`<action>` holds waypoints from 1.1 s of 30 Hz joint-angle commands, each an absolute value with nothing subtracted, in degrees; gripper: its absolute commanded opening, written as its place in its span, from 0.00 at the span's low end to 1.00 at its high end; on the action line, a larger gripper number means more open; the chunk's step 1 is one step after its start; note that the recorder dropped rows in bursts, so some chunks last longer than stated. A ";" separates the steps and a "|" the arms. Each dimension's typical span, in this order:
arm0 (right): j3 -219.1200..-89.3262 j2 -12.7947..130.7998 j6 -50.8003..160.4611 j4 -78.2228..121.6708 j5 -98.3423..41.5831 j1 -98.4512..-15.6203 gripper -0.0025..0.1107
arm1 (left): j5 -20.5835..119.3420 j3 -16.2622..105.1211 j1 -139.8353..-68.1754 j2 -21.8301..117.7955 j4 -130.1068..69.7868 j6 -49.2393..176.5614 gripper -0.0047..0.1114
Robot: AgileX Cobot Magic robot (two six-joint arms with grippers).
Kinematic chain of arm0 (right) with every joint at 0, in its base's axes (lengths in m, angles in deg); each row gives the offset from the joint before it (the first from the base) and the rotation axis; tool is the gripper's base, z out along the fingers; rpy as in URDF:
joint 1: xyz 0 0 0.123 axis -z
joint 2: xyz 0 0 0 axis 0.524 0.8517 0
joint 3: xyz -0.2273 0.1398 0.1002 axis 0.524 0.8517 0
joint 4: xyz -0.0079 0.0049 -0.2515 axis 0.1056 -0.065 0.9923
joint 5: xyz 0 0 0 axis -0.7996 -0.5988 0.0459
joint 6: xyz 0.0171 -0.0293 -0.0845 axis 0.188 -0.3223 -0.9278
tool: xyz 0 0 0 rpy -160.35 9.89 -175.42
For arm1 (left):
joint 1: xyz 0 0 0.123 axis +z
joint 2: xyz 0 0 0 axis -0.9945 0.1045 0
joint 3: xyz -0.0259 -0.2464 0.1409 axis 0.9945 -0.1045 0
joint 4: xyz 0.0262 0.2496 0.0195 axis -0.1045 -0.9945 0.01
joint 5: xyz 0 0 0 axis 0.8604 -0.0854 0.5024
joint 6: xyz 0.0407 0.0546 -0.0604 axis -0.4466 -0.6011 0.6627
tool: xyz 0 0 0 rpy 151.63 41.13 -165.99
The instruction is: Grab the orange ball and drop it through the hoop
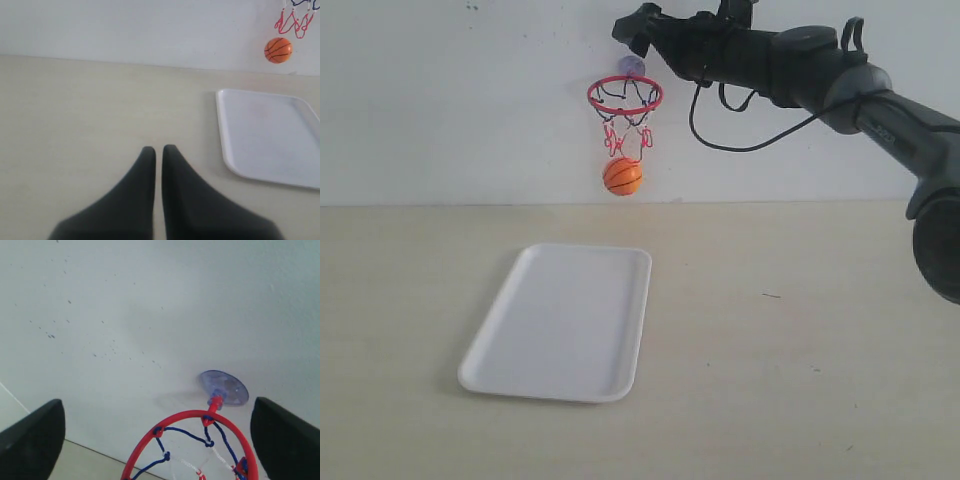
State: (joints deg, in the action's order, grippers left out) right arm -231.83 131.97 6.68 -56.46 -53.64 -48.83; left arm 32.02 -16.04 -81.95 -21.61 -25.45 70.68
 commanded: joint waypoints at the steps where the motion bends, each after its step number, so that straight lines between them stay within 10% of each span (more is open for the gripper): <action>1: -232.15 131.76 7.20 -56.36 -53.56 -48.78 0.84 | 32.70 -16.26 -81.80 -21.83 -25.14 71.07 0.08; 4: -232.15 131.76 9.06 -56.36 -53.44 -48.55 0.68 | 32.70 -16.26 -81.80 -21.83 -25.14 71.07 0.08; 9: -232.15 131.54 10.29 -56.36 -58.93 -46.03 0.03 | 32.70 -16.26 -81.80 -21.83 -25.14 71.07 0.08; 22: -232.15 128.08 19.22 -44.21 -98.11 -31.50 0.02 | 32.70 -16.26 -81.80 -21.83 -25.14 71.07 0.08; 33: -216.39 116.18 33.76 -35.26 -98.34 -30.58 0.02 | 32.70 -16.26 -81.80 -21.83 -25.14 71.07 0.08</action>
